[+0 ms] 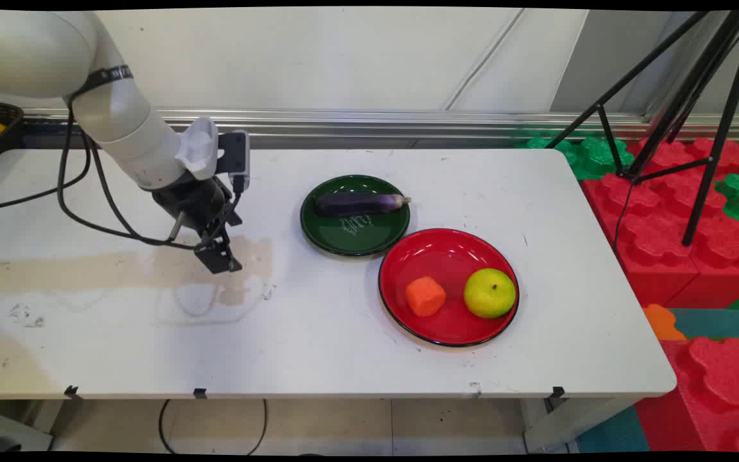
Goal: Pick up the eggplant from the green plate
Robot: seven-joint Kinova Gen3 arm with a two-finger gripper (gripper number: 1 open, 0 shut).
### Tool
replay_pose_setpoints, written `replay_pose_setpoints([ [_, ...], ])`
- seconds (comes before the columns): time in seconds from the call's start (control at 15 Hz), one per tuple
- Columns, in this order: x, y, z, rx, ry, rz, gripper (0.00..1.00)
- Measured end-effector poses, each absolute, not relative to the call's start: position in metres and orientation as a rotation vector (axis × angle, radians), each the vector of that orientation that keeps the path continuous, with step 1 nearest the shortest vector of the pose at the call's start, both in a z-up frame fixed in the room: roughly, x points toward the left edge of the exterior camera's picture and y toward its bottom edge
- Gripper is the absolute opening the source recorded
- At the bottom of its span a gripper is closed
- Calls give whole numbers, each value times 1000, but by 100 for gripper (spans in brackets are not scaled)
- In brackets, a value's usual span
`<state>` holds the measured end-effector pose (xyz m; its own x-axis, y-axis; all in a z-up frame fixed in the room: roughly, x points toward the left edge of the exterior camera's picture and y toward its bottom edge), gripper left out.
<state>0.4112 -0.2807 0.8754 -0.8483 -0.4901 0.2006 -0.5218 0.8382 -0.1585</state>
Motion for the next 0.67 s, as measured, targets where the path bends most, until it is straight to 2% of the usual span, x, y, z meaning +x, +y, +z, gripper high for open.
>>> replay_pose_setpoints([
  [0.67, 391, -327, 906, 693, -2788, 503, 100],
])
